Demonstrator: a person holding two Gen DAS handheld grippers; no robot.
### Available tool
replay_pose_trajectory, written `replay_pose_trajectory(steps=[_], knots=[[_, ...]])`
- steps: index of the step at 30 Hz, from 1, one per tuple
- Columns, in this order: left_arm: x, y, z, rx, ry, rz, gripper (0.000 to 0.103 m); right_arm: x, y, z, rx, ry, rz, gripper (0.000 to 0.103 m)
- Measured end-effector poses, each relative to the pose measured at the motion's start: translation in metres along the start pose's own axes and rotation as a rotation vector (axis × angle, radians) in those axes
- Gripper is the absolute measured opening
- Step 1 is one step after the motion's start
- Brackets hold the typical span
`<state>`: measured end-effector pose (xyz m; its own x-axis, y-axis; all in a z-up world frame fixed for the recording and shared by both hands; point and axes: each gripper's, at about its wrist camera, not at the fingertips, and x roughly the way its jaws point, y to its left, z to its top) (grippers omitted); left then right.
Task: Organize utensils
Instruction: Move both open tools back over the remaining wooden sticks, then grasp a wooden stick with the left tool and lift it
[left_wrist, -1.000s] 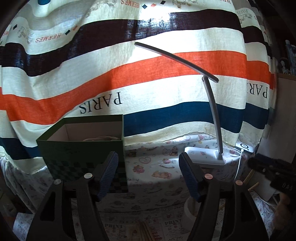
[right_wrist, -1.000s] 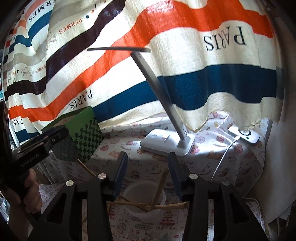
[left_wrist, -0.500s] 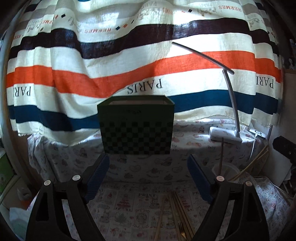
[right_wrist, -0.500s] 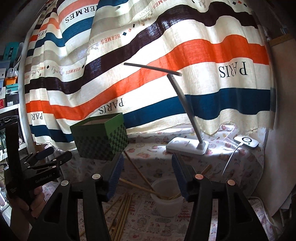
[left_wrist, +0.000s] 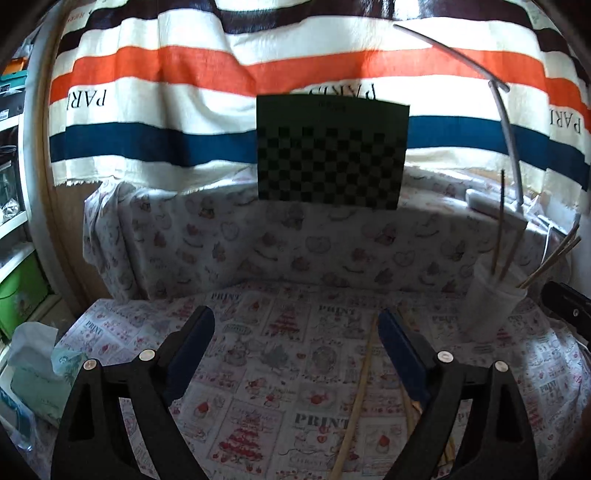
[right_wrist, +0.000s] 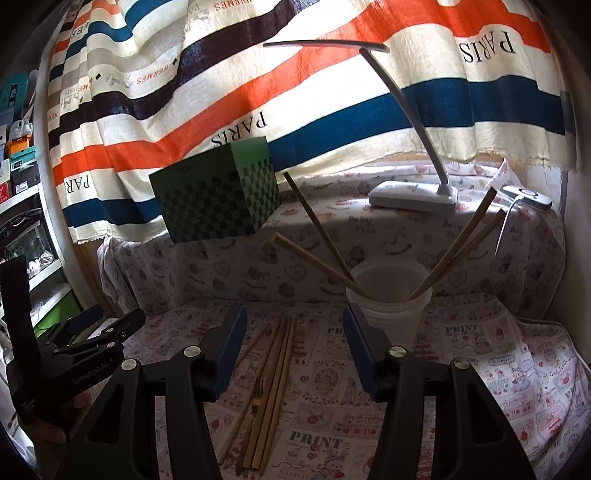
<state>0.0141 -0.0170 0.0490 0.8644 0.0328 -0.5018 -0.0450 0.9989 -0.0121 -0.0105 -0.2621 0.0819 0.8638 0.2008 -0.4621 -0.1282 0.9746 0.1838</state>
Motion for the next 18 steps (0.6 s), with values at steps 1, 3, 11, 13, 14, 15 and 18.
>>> replay_pose_trajectory(steps=[1,3,11,13,14,15,18], knots=[[0.005,0.001,-0.001,0.003,0.017,-0.014,0.089,0.005,-0.002,-0.002,0.005,0.018,-0.005,0.057],[0.015,0.002,-0.006,0.017,0.059,-0.029,0.089,0.014,-0.004,-0.006,0.007,0.046,-0.003,0.057],[0.027,0.002,-0.045,0.099,0.16,-0.106,0.076,0.051,-0.015,-0.027,0.046,0.231,0.002,0.057],[0.028,-0.005,-0.048,0.126,0.194,-0.165,0.059,0.061,-0.008,-0.035,-0.007,0.311,-0.044,0.057],[0.03,-0.007,-0.049,0.133,0.213,-0.198,0.055,0.064,-0.004,-0.039,-0.027,0.338,-0.06,0.057],[0.03,-0.009,-0.05,0.137,0.231,-0.226,0.051,0.066,-0.002,-0.042,-0.035,0.353,-0.057,0.057],[0.033,-0.014,-0.055,0.144,0.288,-0.266,0.04,0.067,0.0,-0.045,-0.027,0.37,-0.031,0.057]])
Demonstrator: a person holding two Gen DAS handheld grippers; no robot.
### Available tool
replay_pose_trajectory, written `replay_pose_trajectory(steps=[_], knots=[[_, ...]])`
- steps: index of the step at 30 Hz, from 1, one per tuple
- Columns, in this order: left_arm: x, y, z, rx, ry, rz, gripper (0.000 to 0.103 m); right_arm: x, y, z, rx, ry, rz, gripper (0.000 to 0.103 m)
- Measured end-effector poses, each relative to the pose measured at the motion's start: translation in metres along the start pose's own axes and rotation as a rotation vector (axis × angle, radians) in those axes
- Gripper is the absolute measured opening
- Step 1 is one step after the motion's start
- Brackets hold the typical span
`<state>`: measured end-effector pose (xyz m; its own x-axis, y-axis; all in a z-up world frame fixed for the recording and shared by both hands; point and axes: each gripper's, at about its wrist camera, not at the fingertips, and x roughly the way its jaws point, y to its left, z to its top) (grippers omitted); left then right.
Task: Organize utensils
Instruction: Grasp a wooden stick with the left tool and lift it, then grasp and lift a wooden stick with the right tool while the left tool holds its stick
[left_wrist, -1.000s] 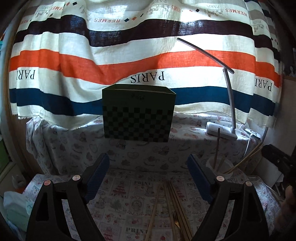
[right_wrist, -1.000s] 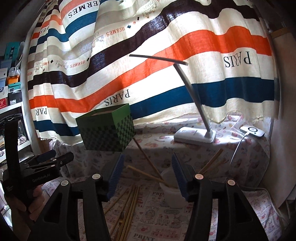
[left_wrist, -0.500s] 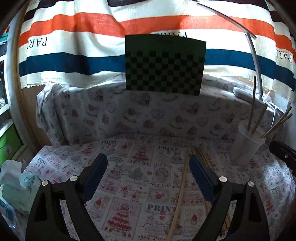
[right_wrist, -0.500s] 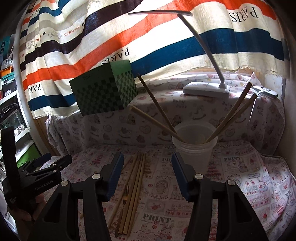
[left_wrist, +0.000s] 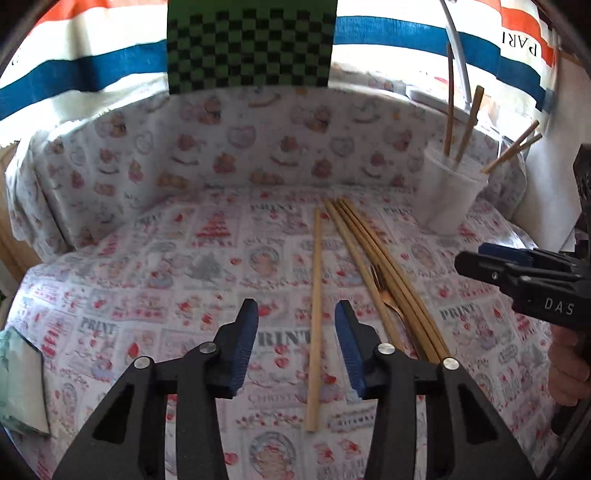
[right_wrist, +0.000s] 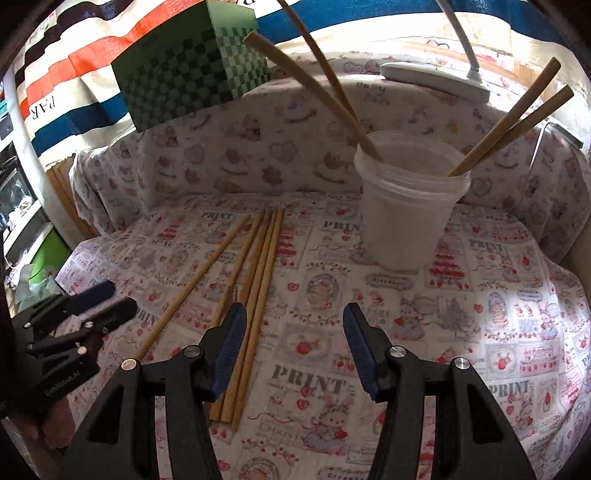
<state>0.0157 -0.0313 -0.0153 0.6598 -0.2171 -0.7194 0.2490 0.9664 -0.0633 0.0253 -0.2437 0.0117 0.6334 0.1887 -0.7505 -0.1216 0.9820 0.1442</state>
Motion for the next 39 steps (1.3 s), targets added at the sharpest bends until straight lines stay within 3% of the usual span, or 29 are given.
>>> replay_pose_trajectory(steps=[8,10,12,16,19,22,25,29,31,34,36,39], knots=[[0.023,-0.009,-0.01,-0.003,0.191,-0.082,0.027,0.008,0.0,-0.002,0.014,0.043,-0.023,0.057],[0.023,-0.012,-0.011,0.043,0.183,-0.079,0.026,0.015,-0.005,-0.002,0.039,0.08,0.001,0.057],[0.024,-0.009,-0.011,0.025,0.182,-0.084,0.026,0.021,-0.009,-0.001,0.06,0.109,0.025,0.057],[0.023,-0.008,-0.012,0.046,0.183,-0.088,0.025,0.022,-0.011,-0.002,0.068,0.105,0.012,0.057],[0.024,-0.01,-0.013,0.06,0.169,-0.025,0.008,0.02,-0.01,-0.003,0.062,0.102,0.005,0.057],[0.022,-0.001,-0.012,0.009,0.168,-0.046,0.007,0.019,-0.008,-0.003,0.06,0.103,0.006,0.057],[0.004,0.005,-0.007,-0.019,0.038,0.002,0.007,0.019,-0.005,-0.003,0.039,0.098,-0.007,0.057],[-0.033,0.006,-0.004,-0.05,-0.157,-0.04,0.006,0.026,-0.002,-0.004,0.035,0.134,0.013,0.057],[-0.042,0.005,-0.005,-0.05,-0.221,-0.014,0.006,0.028,-0.003,-0.005,0.047,0.151,0.039,0.056],[-0.05,0.003,-0.002,-0.048,-0.282,-0.001,0.006,0.03,-0.002,-0.007,0.045,0.167,0.061,0.049],[-0.057,0.005,-0.001,-0.058,-0.317,-0.023,0.006,0.033,0.003,-0.01,0.028,0.185,0.075,0.038],[-0.067,0.008,0.001,-0.078,-0.367,0.003,0.006,0.036,0.009,-0.014,0.016,0.204,0.071,0.029]])
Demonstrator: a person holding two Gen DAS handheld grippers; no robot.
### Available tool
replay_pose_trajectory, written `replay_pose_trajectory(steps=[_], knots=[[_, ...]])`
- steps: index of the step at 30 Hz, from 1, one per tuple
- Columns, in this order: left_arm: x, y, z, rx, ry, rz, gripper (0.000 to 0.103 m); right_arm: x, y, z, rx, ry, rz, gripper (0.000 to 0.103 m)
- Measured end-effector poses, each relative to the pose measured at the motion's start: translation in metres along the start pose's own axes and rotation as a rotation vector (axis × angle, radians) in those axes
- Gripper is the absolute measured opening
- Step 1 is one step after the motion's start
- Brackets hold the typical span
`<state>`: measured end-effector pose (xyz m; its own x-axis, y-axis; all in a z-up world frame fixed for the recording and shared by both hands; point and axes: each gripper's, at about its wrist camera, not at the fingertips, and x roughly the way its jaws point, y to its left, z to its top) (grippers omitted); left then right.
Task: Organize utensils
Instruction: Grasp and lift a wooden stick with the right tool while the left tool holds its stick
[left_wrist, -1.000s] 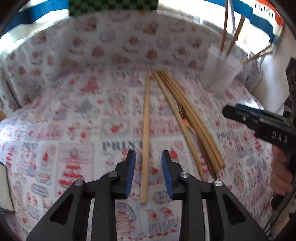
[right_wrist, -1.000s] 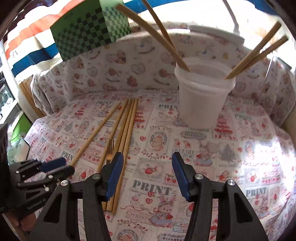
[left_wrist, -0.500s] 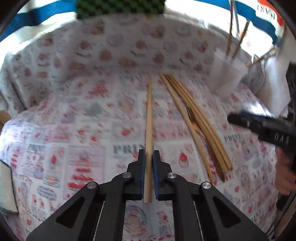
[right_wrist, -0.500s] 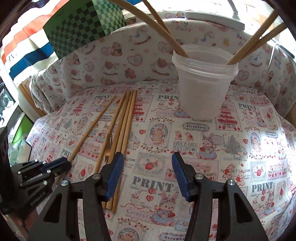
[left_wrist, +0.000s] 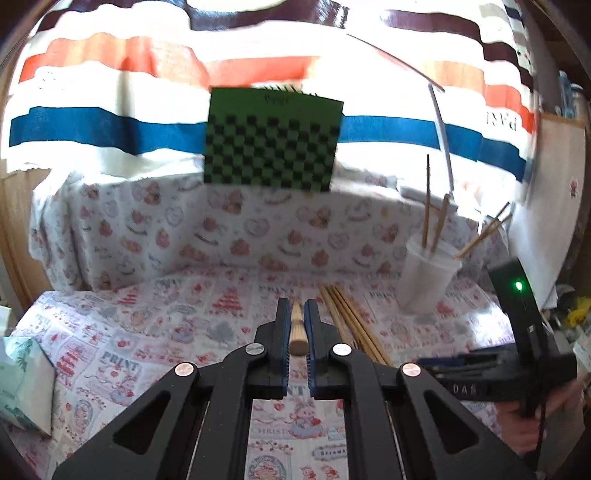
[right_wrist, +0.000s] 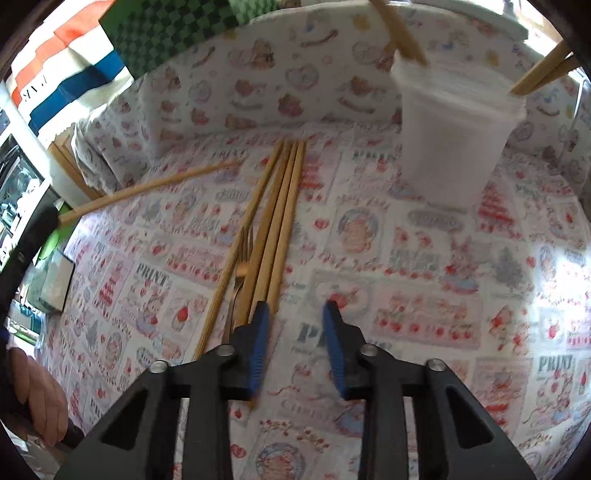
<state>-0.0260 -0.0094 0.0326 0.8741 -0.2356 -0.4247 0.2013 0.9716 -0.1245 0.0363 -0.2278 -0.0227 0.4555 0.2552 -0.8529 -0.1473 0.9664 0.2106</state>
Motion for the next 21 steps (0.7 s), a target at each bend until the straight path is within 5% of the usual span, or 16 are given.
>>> replay_pose_trajectory(steps=[7,12,16,18,21], knots=[[-0.01,-0.001,0.002,-0.007,-0.08,0.087,0.006,-0.001,0.015,-0.007,-0.068,0.005,-0.004,0.023],[-0.008,-0.003,-0.001,0.016,-0.079,0.09,0.006,-0.003,0.033,-0.013,-0.141,-0.039,-0.133,0.023],[-0.014,-0.005,-0.002,0.018,-0.111,0.058,0.006,0.002,0.039,-0.017,-0.171,-0.029,-0.158,0.023],[-0.015,-0.008,-0.003,0.033,-0.123,0.065,0.006,0.001,0.042,-0.019,-0.2,-0.044,-0.159,0.008],[-0.015,-0.009,-0.004,0.037,-0.122,0.066,0.006,0.0,0.039,-0.019,-0.178,-0.061,-0.174,0.007]])
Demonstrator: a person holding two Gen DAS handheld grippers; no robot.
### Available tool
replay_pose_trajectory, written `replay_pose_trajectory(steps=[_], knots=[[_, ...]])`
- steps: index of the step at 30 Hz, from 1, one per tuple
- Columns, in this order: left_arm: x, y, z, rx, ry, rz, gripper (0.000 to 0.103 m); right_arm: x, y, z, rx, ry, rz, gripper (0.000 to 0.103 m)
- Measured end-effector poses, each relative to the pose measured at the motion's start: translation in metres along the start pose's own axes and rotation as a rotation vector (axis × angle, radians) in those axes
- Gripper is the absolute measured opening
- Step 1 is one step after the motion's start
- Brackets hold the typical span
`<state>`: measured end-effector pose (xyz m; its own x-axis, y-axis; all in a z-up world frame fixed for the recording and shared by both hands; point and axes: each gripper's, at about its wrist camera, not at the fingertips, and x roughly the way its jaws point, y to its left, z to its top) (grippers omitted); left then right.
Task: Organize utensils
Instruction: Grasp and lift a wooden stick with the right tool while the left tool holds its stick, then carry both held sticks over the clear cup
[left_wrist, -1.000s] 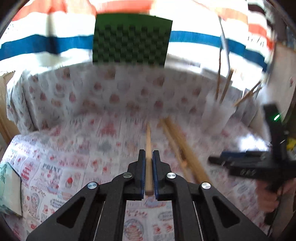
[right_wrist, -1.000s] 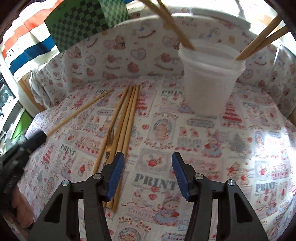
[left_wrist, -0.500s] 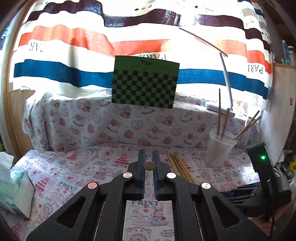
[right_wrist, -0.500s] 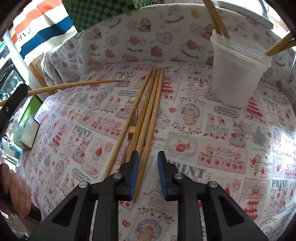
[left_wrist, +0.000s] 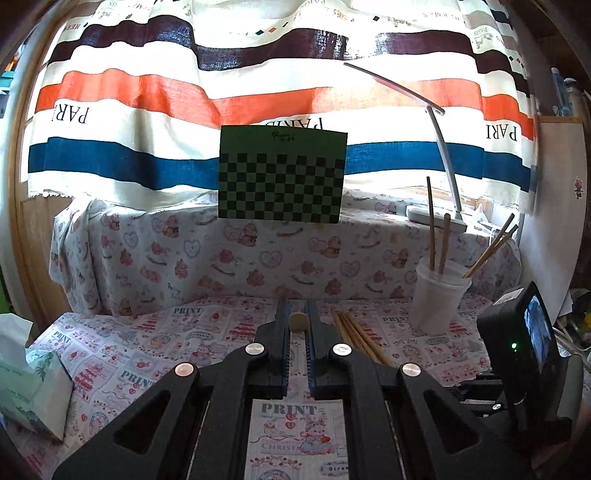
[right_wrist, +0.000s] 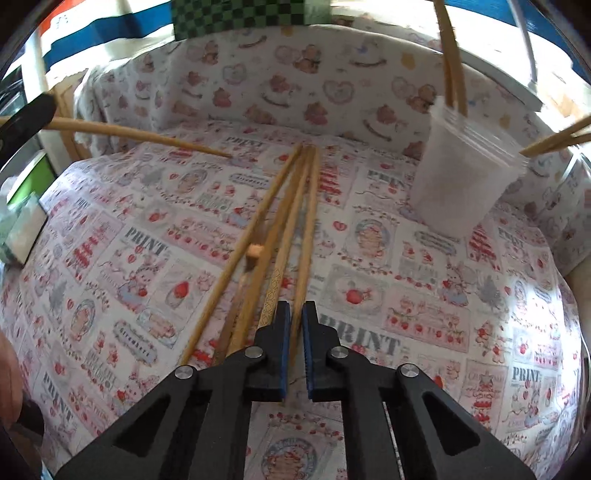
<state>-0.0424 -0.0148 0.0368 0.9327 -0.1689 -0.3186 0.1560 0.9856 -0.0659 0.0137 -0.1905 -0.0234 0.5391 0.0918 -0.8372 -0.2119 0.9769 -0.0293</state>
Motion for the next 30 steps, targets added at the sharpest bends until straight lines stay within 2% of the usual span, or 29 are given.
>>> replay_pose_trajectory(steps=[3,6,11,13,16,21,27,30], knots=[[0.0,0.0,0.0,-0.005,-0.004,0.004,0.006,-0.015,-0.016,0.003,0.073,-0.094,0.026,0.006],[-0.003,0.004,0.001,-0.027,-0.013,-0.008,0.006,-0.046,-0.031,0.007,0.141,-0.263,0.087,0.006],[-0.005,0.008,0.002,-0.053,-0.021,-0.006,0.006,-0.1,-0.045,0.0,0.162,-0.524,0.147,0.006],[-0.005,0.01,0.003,-0.06,-0.023,-0.011,0.006,-0.118,-0.05,-0.005,0.163,-0.62,0.196,0.006],[-0.006,0.013,0.003,-0.075,-0.028,-0.019,0.006,-0.138,-0.057,-0.011,0.168,-0.723,0.203,0.006],[-0.014,0.018,0.006,-0.117,-0.055,-0.043,0.006,-0.148,-0.069,-0.011,0.224,-0.761,0.198,0.006],[-0.021,0.025,0.011,-0.134,-0.083,-0.056,0.006,-0.162,-0.071,-0.014,0.22,-0.821,0.13,0.006],[-0.015,0.025,0.017,-0.125,-0.056,-0.064,0.006,-0.157,-0.072,-0.012,0.206,-0.788,0.149,0.006]])
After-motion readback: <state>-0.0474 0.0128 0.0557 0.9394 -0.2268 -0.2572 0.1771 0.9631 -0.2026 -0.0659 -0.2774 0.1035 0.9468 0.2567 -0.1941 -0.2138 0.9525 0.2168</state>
